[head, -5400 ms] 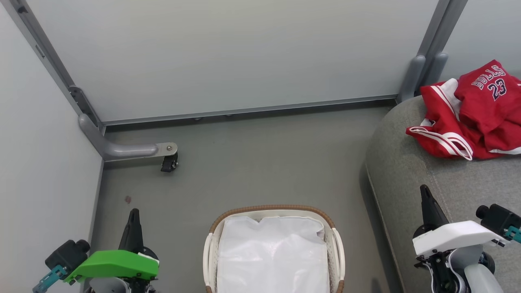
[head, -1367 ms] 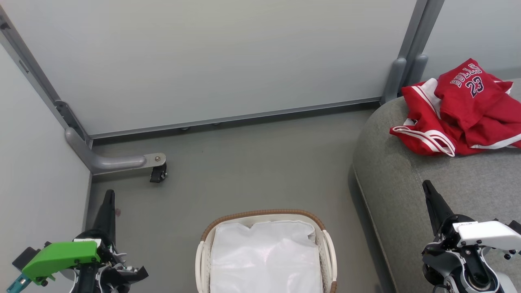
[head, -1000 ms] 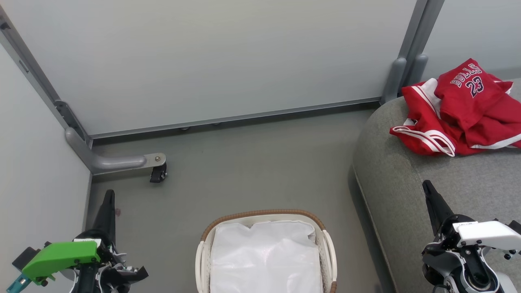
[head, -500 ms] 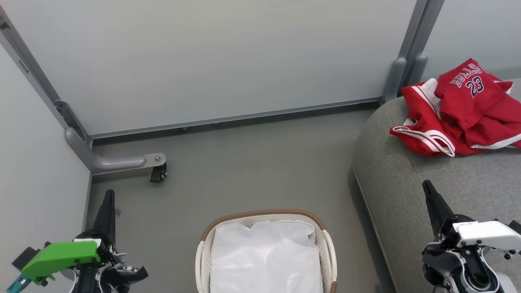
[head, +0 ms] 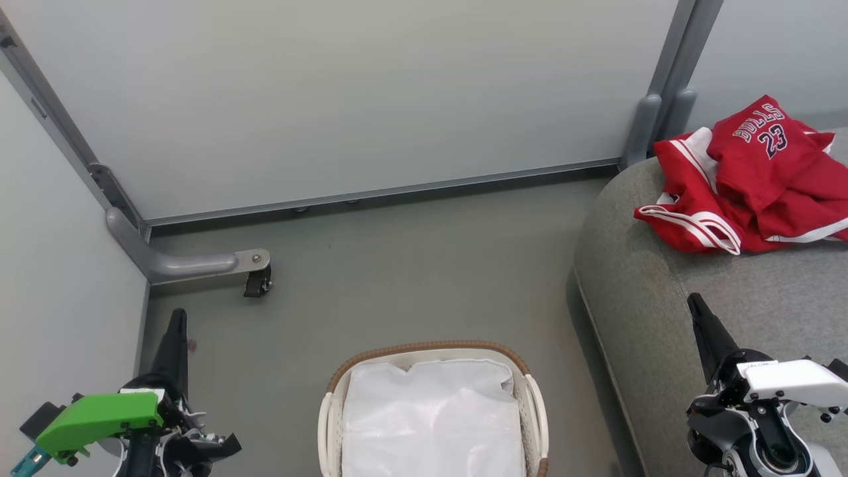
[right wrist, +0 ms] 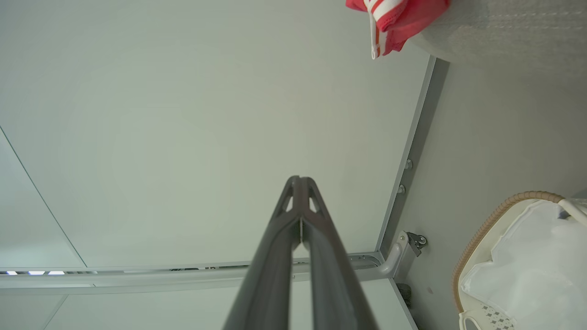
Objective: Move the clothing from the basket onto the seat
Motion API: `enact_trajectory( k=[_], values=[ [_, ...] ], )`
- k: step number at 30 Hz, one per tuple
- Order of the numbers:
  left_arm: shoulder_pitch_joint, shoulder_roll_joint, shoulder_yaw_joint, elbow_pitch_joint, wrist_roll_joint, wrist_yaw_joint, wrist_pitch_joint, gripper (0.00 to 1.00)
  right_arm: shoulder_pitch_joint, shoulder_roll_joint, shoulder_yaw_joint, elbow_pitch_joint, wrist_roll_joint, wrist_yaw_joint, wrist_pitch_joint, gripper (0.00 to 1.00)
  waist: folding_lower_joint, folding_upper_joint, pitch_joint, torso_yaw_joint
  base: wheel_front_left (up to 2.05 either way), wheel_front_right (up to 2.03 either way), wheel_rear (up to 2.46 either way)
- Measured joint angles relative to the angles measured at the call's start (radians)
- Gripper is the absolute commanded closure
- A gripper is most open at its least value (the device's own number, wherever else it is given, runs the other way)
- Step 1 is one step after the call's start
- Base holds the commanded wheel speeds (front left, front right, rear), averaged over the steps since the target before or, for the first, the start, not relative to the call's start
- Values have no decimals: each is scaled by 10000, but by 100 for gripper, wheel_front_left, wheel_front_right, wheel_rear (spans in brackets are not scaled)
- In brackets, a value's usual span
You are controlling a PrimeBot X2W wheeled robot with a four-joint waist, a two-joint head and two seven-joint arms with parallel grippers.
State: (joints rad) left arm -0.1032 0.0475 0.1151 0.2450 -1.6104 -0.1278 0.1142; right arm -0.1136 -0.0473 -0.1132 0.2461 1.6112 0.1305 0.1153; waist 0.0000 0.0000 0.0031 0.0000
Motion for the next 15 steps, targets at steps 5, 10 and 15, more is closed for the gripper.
enact_trajectory(
  k=[5,10,15],
  values=[
    [0,0,0,0,0,0,0,100,0,0,0,0,0,0,0,100,0,0,0,0,0,0,0],
    [0,0,0,0,0,0,0,100,0,0,0,0,0,0,0,100,-1,0,0,0,0,0,0],
    [0,0,2,0,0,0,0,100,0,0,0,0,0,0,0,100,0,0,0,0,0,0,0]
  ],
)
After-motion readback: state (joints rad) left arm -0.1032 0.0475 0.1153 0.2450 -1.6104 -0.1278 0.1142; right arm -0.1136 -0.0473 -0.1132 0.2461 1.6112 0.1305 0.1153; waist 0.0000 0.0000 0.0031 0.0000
